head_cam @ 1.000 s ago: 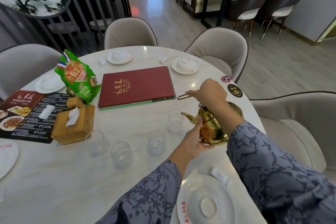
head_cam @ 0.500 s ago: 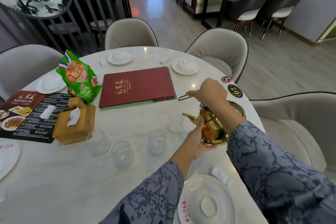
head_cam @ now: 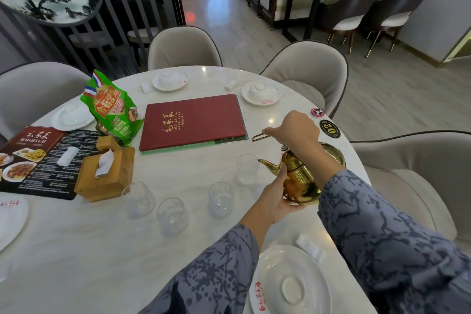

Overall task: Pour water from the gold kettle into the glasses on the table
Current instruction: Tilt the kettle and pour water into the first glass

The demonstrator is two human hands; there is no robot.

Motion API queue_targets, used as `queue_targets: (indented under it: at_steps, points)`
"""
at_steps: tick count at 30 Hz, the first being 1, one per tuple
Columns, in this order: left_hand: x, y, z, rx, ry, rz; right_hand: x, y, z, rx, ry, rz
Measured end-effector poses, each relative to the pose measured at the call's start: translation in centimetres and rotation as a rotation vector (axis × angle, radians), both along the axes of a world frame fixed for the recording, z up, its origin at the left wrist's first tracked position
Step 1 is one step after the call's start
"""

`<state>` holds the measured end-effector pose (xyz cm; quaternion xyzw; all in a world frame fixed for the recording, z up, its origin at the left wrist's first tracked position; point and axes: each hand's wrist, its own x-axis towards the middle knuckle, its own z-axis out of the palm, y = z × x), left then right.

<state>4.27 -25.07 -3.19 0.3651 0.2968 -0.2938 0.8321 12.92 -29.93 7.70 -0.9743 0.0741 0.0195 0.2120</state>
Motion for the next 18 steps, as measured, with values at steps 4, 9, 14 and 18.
queue_targets:
  at_steps: [4, 9, 14, 18]
  points:
    - [0.2, 0.1, -0.3, 0.006, -0.008, -0.016, 0.2, 0.0, -0.1, -0.006, 0.004, -0.003]
    - [0.3, 0.3, -0.4, 0.021, -0.020, -0.036, 0.3, -0.2, -0.5, 0.006, -0.007, -0.031]
    - [0.2, 0.5, -0.9, 0.099, -0.026, -0.074, 0.1, -0.9, -1.9, 0.059, -0.017, -0.070]
    - [0.3, 0.8, -1.9, 0.179, -0.030, -0.098, -0.4, -1.7, -2.9, 0.132, -0.017, -0.128]
